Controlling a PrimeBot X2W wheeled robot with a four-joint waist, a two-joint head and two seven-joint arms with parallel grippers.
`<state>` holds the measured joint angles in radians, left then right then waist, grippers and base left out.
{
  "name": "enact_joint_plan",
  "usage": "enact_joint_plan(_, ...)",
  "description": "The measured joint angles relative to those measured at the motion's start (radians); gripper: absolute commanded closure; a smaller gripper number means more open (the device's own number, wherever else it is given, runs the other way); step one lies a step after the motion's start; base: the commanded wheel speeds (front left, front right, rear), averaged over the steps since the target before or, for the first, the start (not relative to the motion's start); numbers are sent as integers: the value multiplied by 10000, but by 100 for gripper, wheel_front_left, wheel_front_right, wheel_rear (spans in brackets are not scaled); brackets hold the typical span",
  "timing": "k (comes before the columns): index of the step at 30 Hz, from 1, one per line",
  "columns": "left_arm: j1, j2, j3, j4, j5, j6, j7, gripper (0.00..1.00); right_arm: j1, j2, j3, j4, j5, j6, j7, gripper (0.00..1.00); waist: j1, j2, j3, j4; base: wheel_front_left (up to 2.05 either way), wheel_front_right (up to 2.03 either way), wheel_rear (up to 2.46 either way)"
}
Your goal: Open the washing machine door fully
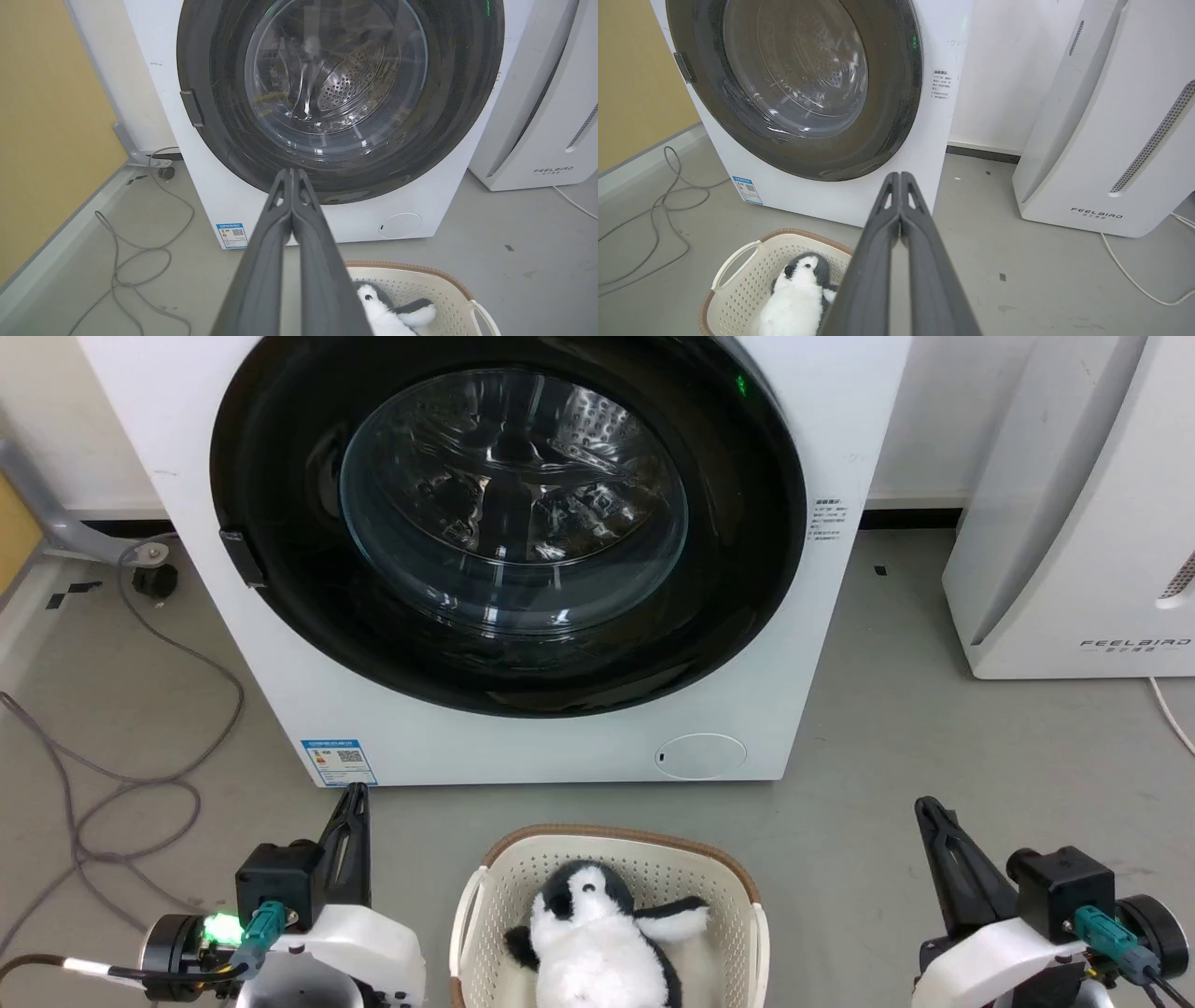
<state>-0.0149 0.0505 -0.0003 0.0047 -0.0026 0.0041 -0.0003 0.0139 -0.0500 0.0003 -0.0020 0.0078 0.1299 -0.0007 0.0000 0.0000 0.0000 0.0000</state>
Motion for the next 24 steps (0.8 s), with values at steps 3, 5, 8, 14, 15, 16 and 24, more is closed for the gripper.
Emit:
enact_joint_plan(3, -2, 0, -4, 8, -2, 6, -2, 0, 7, 0, 0, -2, 6, 0, 0, 0, 0, 0, 0, 0, 0, 0, 0)
enact_joint_plan(5, -2, 0, -15, 8, -2, 15, -2, 0, 7, 0, -8, -2, 17, 0, -2, 0, 0, 0, 3, 0, 0, 0, 0)
enact_joint_plan(8, -2, 0, -44, 10, -2, 31, -15, 0, 7, 0, -36, -8, 59, 0, -13, 0, 0, 0, 13, -1, 0, 0, 0)
enact_joint_plan(14, -4, -2, -130, 8, -4, 148, -128, 0, 7, 0, -115, -82, 293, 0, -117, 0, 0, 0, 32, -1, 0, 0, 0)
enact_joint_plan(15, -5, -2, -146, 8, -4, 188, -167, 0, 7, 0, -130, -94, 316, 0, -148, 0, 0, 0, 35, 0, 0, 0, 0)
enact_joint_plan(16, -5, -2, -151, 6, -4, 203, -184, 0, 6, 0, -146, -107, 364, 0, -176, 0, 0, 0, 38, 1, 0, 0, 0)
enact_joint_plan(24, -9, -2, -226, -8, -4, 326, -360, 0, 4, 0, -238, -257, 798, 0, -360, 0, 0, 0, 63, 21, 0, 0, 0)
